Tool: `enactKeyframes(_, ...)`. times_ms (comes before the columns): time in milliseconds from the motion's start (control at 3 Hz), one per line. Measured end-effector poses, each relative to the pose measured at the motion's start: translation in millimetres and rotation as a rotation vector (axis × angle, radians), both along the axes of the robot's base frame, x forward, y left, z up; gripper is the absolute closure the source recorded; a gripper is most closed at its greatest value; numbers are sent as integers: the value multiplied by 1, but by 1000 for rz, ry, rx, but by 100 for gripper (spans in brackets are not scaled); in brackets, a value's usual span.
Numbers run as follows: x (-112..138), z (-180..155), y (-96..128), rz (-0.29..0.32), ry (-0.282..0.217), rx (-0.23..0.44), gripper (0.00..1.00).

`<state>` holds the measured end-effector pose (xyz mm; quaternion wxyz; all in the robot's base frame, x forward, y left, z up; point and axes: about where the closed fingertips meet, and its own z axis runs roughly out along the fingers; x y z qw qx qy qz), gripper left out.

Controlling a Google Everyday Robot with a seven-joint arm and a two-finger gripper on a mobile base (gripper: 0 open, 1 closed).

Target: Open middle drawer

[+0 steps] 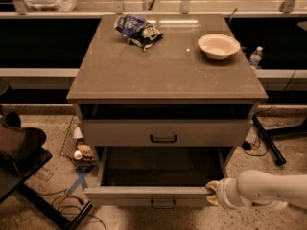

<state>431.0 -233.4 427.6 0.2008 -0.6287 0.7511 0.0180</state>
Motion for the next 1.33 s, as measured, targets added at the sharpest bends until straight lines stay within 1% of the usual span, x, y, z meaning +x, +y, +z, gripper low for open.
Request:
enactKeyframes(333,1,1,1,0,0,0,100)
enactKeyframes(667,-23,5,-16,-33,30,-11,100)
enactKeyframes(1000,-30,6,-20,-40,40,-14,100)
enactKeyframes(1333,-50,9,-32,-59,67,-21,100)
